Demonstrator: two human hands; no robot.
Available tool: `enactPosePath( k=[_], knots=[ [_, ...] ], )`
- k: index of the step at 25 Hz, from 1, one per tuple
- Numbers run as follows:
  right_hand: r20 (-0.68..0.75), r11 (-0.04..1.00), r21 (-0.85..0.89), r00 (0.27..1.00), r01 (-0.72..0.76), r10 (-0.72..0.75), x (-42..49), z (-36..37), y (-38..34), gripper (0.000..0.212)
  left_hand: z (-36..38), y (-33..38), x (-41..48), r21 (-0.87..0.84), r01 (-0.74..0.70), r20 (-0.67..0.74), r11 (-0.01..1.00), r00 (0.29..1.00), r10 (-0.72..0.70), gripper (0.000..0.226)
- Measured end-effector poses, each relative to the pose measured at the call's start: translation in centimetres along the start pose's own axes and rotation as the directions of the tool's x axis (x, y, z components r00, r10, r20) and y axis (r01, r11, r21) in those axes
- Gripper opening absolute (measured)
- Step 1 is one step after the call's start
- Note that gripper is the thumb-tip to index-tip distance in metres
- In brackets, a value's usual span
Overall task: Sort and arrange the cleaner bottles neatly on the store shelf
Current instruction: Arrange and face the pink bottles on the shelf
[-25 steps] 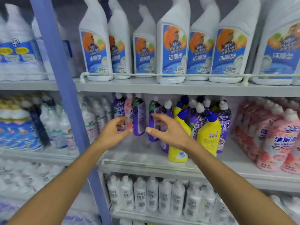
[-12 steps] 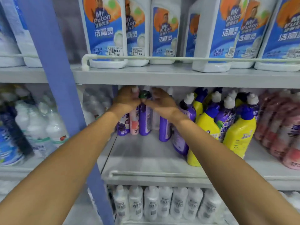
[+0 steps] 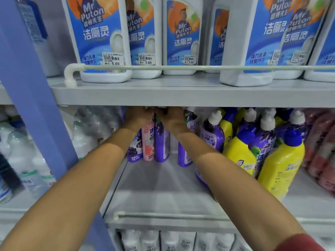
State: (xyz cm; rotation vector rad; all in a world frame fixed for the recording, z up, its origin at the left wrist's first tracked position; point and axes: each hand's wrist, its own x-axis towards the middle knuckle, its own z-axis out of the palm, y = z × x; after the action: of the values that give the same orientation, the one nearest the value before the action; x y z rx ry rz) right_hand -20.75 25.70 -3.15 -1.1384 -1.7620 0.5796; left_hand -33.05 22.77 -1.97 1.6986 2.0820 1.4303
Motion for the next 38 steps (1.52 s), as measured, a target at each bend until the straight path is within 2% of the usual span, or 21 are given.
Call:
enactPosePath(
  k=[4, 8, 12, 14, 17, 19, 23, 26, 30, 34, 38],
  knots=[
    [-0.015, 0.999, -0.037, 1.000, 0.014, -0.015, -1.5, -1.0, 0.3, 0.012, -0.3, 0.8, -2.0, 0.026, 0.001, -0.065, 1.000, 0.998, 0.001, 0.023],
    [-0.032, 1.000, -0.018, 0.999, 0.020, -0.020, -4.4, -3.7, -0.3, 0.025, -1.4, 1.5, -4.6, -0.065, -0.086, -0.109, 0.994, 0.991, 0.079, 0.012],
    [-0.022, 0.993, 0.100, 0.997, 0.069, -0.067, -8.9, -7.0, -0.3, 0.041, -3.3, 1.4, -8.5, -0.300, -0.144, -0.009, 0.943, 0.989, 0.148, 0.029],
    [-0.015, 0.990, 0.135, 0.999, 0.039, -0.038, -11.8, -7.0, 0.8, 0.055, -3.4, 0.7, -10.4, -0.312, -0.081, 0.102, 0.947, 0.988, 0.118, 0.045],
    [-0.064, 0.983, 0.182, 0.997, -0.039, 0.051, -15.8, -4.6, 3.3, 0.065, -2.8, -1.0, -13.7, -0.449, 0.073, 0.278, 0.890, 0.959, 0.062, 0.037],
    [-0.126, 0.988, 0.139, 0.989, -0.061, 0.079, -16.8, -4.0, 4.0, 0.059, -2.5, -2.3, -15.2, -0.455, 0.070, 0.275, 0.888, 0.959, 0.065, 0.045],
    [-0.090, 0.999, 0.010, 0.995, -0.032, 0.032, -17.4, -5.6, 2.5, 0.037, -2.1, -2.4, -16.3, -0.434, 0.151, 0.227, 0.888, 0.972, -0.054, 0.028],
    [-0.108, 0.998, -0.057, 0.994, 0.018, -0.024, -18.7, -8.1, 1.8, 0.031, -2.0, -0.5, -17.7, -0.468, 0.087, 0.203, 0.879, 0.979, 0.011, 0.024],
    [-0.170, 0.994, 0.041, 0.981, 0.103, -0.094, -20.9, -14.0, 1.7, 0.028, -2.0, 4.1, -19.7, -0.478, -0.030, 0.206, 0.878, 0.968, 0.145, 0.027],
    [-0.193, 0.992, 0.077, 0.978, 0.101, -0.085, -23.2, -21.3, 3.5, 0.019, -0.3, 10.3, -23.3, -0.527, -0.068, 0.233, 0.847, 0.947, 0.221, 0.025],
    [-0.176, 0.995, 0.070, 0.983, 0.066, -0.053, -24.6, -29.7, 7.4, 0.016, 4.3, 16.0, -26.0, -0.580, -0.077, 0.268, 0.811, 0.922, 0.280, 0.028]
  ],
)
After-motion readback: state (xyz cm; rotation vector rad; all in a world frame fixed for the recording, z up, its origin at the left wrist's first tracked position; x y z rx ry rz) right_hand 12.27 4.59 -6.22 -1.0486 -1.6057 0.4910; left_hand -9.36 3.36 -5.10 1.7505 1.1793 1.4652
